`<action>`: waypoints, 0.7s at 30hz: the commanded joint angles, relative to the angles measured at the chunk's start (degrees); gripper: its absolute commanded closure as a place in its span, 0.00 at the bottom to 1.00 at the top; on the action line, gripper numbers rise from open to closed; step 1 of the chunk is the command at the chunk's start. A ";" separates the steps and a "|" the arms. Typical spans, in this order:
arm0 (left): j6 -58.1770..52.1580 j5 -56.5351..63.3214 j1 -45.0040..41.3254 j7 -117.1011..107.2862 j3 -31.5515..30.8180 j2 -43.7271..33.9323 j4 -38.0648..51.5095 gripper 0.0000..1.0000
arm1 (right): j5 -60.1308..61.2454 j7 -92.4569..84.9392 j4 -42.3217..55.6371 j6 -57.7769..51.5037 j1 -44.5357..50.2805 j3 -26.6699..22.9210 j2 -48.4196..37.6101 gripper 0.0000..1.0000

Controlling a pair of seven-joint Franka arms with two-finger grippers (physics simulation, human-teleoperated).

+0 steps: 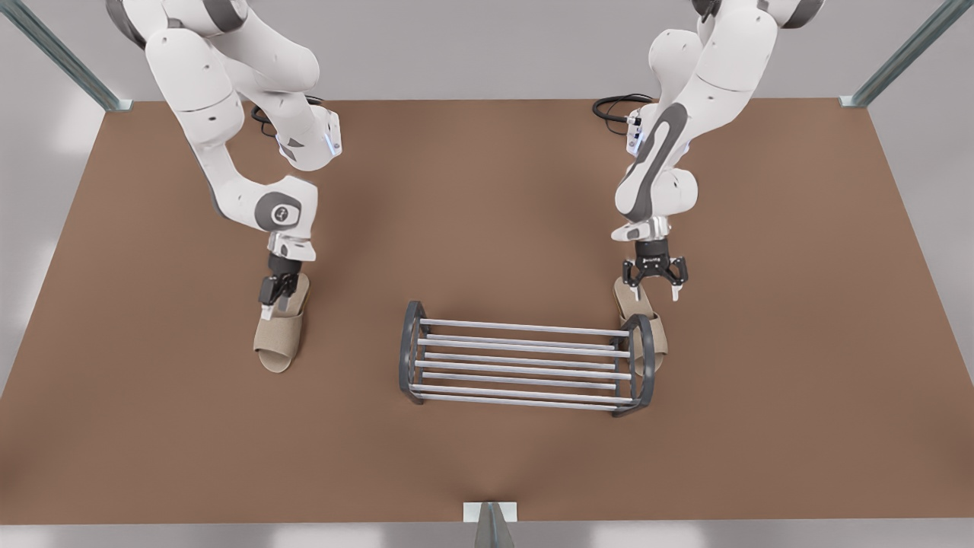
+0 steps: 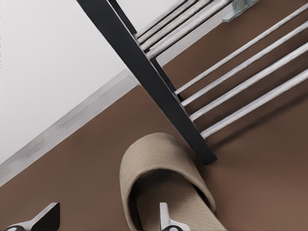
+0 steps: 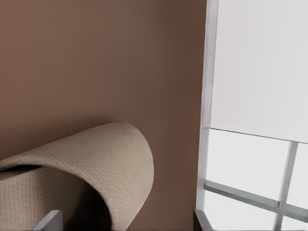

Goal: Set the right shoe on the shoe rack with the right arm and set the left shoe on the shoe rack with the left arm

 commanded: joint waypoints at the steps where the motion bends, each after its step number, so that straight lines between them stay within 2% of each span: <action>1: -0.97 1.99 -0.04 -27.83 0.21 0.49 0.44 0.00 | -2.58 13.94 0.87 0.03 0.06 -0.44 0.29 0.00; 7: -0.97 1.99 -0.04 -18.24 0.30 1.28 0.88 0.00 | -5.74 12.18 2.54 -0.32 0.06 -1.58 2.40 0.00; 11: -3.08 1.91 -0.04 3.02 1.26 2.34 1.67 0.00 | -7.06 12.45 3.25 -0.41 0.15 -2.11 3.72 0.00; 21: -4.57 1.99 -0.04 3.64 2.41 8.14 7.82 0.00 | -7.77 12.45 5.09 -0.41 0.41 -3.26 5.91 0.00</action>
